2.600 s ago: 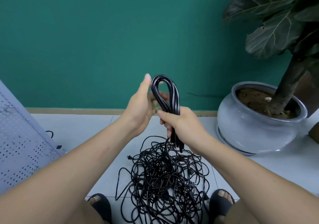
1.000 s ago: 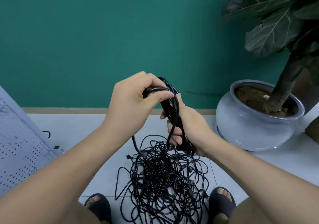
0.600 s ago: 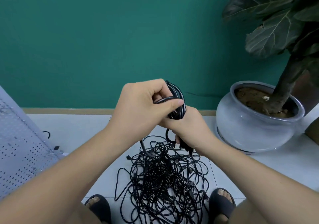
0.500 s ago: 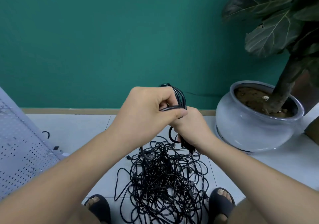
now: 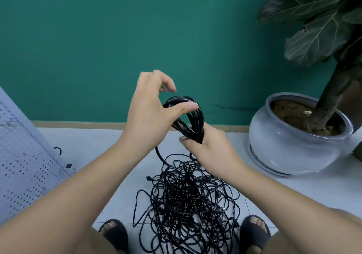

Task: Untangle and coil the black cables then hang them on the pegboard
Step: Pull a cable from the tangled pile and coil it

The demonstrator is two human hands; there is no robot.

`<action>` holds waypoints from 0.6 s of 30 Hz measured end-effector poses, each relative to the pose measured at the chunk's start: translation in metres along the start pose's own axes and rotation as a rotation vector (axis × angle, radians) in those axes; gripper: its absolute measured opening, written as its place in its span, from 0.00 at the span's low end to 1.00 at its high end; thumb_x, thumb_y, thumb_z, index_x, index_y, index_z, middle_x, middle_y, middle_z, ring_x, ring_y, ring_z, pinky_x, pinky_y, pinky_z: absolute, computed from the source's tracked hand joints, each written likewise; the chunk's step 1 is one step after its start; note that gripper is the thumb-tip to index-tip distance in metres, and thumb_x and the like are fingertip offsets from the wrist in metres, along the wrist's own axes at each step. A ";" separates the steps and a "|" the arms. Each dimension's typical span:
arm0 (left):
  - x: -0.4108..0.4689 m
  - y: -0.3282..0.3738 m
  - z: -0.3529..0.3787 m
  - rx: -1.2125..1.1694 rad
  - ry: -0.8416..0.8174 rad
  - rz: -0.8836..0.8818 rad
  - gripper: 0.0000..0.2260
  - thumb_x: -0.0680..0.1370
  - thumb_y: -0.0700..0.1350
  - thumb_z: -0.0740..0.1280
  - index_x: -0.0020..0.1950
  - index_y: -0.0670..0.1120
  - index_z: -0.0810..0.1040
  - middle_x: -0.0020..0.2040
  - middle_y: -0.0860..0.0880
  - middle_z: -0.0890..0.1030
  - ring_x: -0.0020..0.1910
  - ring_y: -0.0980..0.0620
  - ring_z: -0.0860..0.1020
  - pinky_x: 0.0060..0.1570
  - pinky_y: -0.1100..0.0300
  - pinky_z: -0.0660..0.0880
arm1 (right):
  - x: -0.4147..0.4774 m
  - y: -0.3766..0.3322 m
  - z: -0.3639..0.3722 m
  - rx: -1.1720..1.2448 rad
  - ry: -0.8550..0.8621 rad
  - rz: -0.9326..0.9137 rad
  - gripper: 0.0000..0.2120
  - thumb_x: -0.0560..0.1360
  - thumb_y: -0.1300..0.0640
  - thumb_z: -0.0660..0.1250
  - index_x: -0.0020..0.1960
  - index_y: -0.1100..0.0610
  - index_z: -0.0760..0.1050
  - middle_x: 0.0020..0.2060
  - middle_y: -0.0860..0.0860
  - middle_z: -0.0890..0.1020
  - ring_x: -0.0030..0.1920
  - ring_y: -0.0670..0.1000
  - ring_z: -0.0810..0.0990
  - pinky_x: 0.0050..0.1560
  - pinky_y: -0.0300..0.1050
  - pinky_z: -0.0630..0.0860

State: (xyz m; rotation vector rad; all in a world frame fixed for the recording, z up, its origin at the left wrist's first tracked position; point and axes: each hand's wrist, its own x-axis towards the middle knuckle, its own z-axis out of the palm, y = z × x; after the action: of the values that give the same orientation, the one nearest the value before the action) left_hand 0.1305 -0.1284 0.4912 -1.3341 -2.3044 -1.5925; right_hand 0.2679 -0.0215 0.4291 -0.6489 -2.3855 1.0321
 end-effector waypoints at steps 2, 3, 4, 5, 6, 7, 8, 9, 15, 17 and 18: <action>0.000 -0.002 0.000 -0.152 -0.061 -0.163 0.26 0.70 0.61 0.82 0.59 0.57 0.73 0.60 0.58 0.81 0.58 0.60 0.82 0.56 0.58 0.77 | -0.001 -0.002 -0.001 0.078 0.014 -0.017 0.06 0.82 0.50 0.71 0.50 0.42 0.74 0.32 0.45 0.80 0.31 0.48 0.77 0.36 0.43 0.76; 0.000 -0.002 0.001 -0.276 -0.118 -0.245 0.27 0.71 0.61 0.82 0.62 0.57 0.73 0.58 0.56 0.84 0.56 0.56 0.84 0.58 0.54 0.79 | -0.002 -0.003 -0.002 0.120 0.023 -0.021 0.05 0.82 0.51 0.71 0.51 0.42 0.75 0.33 0.47 0.81 0.32 0.50 0.78 0.39 0.48 0.80; -0.001 -0.003 0.002 -0.400 -0.180 -0.305 0.27 0.72 0.60 0.81 0.64 0.54 0.74 0.55 0.53 0.87 0.55 0.53 0.86 0.61 0.49 0.81 | -0.003 -0.005 -0.003 0.153 0.030 -0.019 0.06 0.81 0.51 0.71 0.52 0.42 0.76 0.35 0.49 0.81 0.34 0.53 0.80 0.41 0.53 0.82; -0.001 -0.003 0.003 -0.495 -0.230 -0.337 0.26 0.74 0.57 0.80 0.66 0.51 0.76 0.52 0.50 0.88 0.52 0.49 0.87 0.63 0.45 0.82 | -0.004 -0.006 -0.003 0.179 0.037 -0.016 0.06 0.81 0.52 0.72 0.51 0.42 0.76 0.35 0.49 0.81 0.35 0.54 0.81 0.41 0.54 0.82; -0.001 -0.002 0.003 -0.562 -0.261 -0.341 0.25 0.75 0.55 0.79 0.66 0.47 0.77 0.49 0.50 0.88 0.49 0.48 0.87 0.62 0.45 0.82 | -0.003 -0.006 -0.004 0.200 0.041 -0.014 0.07 0.81 0.53 0.72 0.50 0.43 0.76 0.34 0.47 0.80 0.35 0.53 0.81 0.41 0.52 0.81; 0.001 -0.002 0.003 -0.616 -0.274 -0.338 0.24 0.75 0.53 0.78 0.66 0.45 0.79 0.46 0.50 0.86 0.46 0.48 0.85 0.59 0.46 0.83 | -0.002 -0.006 -0.004 0.230 0.033 -0.014 0.08 0.81 0.54 0.73 0.48 0.43 0.76 0.33 0.43 0.80 0.34 0.48 0.80 0.41 0.46 0.79; 0.003 -0.002 0.002 -0.672 -0.281 -0.339 0.23 0.76 0.51 0.77 0.66 0.43 0.79 0.44 0.51 0.84 0.43 0.48 0.83 0.55 0.49 0.82 | -0.002 -0.007 -0.006 0.257 0.009 -0.010 0.10 0.81 0.57 0.73 0.47 0.43 0.75 0.34 0.39 0.80 0.35 0.43 0.79 0.42 0.40 0.76; 0.004 -0.001 0.002 -0.730 -0.290 -0.345 0.20 0.78 0.48 0.76 0.67 0.42 0.79 0.41 0.51 0.81 0.40 0.49 0.79 0.52 0.51 0.81 | -0.002 -0.008 -0.008 0.289 -0.031 -0.010 0.11 0.81 0.59 0.73 0.48 0.44 0.76 0.36 0.37 0.81 0.39 0.40 0.79 0.45 0.38 0.74; 0.007 0.007 0.005 -0.951 -0.316 -0.462 0.08 0.83 0.39 0.70 0.61 0.45 0.76 0.33 0.53 0.61 0.26 0.56 0.58 0.28 0.62 0.62 | 0.002 -0.006 -0.017 0.379 -0.343 -0.047 0.16 0.74 0.78 0.67 0.44 0.57 0.73 0.34 0.45 0.73 0.36 0.45 0.71 0.39 0.41 0.69; 0.008 0.012 0.009 -0.953 -0.302 -0.484 0.08 0.82 0.39 0.72 0.57 0.46 0.75 0.31 0.53 0.59 0.24 0.57 0.55 0.25 0.63 0.56 | 0.001 -0.010 -0.017 0.409 -0.418 -0.081 0.15 0.71 0.80 0.63 0.42 0.61 0.70 0.34 0.45 0.67 0.35 0.45 0.64 0.36 0.40 0.63; 0.008 0.013 0.010 -0.953 -0.291 -0.498 0.08 0.81 0.40 0.73 0.54 0.47 0.74 0.31 0.54 0.58 0.24 0.57 0.54 0.24 0.63 0.54 | 0.000 -0.011 -0.017 0.437 -0.439 -0.078 0.13 0.71 0.81 0.61 0.43 0.64 0.70 0.34 0.44 0.69 0.35 0.43 0.66 0.37 0.37 0.64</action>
State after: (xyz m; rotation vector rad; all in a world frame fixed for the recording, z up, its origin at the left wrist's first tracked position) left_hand 0.1383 -0.1138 0.4998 -1.1659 -2.1783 -3.1058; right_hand 0.2752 -0.0183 0.4480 -0.1803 -2.3790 1.7338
